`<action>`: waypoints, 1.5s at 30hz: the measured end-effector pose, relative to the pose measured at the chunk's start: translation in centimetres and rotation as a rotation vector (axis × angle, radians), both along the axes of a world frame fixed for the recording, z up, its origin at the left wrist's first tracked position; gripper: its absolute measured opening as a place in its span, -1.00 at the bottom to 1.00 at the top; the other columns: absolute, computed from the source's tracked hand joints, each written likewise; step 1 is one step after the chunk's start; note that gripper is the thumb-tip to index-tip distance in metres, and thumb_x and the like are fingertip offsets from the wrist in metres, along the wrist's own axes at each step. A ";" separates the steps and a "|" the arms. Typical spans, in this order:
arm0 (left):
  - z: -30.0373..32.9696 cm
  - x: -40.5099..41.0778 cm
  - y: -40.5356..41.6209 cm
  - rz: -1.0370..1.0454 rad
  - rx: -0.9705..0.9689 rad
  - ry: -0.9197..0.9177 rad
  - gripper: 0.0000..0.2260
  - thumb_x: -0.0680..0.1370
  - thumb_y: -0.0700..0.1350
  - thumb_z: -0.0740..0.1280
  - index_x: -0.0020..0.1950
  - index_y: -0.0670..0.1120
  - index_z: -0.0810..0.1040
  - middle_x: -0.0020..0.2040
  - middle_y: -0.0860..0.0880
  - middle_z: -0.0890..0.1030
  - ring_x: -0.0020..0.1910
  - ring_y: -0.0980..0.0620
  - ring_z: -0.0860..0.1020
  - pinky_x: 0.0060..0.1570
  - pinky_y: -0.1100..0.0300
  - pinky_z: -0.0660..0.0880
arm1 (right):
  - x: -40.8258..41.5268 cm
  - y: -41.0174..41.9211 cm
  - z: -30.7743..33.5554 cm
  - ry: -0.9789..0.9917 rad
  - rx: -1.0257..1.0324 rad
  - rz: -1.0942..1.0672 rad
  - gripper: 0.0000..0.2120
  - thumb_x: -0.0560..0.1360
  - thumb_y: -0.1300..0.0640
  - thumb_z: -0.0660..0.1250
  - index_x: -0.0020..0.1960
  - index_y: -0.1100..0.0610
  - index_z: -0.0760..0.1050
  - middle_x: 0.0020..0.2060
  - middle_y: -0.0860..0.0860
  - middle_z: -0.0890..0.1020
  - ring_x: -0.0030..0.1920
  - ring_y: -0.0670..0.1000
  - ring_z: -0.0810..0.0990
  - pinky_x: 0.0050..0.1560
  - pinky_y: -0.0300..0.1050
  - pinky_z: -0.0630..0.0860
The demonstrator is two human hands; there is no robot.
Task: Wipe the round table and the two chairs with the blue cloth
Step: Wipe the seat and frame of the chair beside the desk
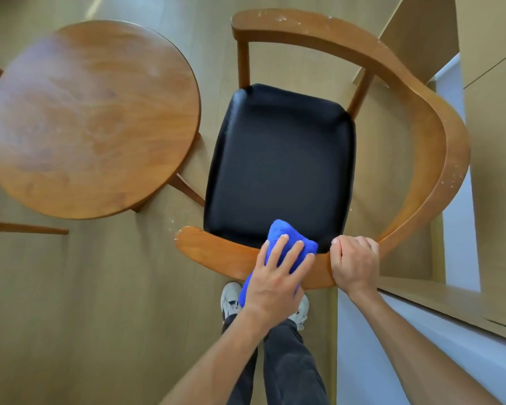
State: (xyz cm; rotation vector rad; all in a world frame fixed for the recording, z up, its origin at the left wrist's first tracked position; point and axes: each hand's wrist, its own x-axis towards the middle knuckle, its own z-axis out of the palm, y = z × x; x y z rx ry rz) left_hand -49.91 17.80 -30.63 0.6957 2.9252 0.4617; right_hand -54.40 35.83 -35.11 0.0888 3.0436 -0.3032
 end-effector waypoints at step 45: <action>0.3 0.1 2.6 0.402 0.033 -0.070 -0.59 0.40 -0.06 0.37 0.25 -0.07 0.59 0.30 -0.12 0.53 0.37 -0.22 0.41 0.30 -0.24 0.33 | -0.3 -0.4 0.8 -0.039 -0.047 -0.025 -0.59 0.57 0.04 -0.01 -0.37 0.12 0.41 -0.45 -0.01 0.54 -0.31 0.08 0.49 0.00 0.00 0.35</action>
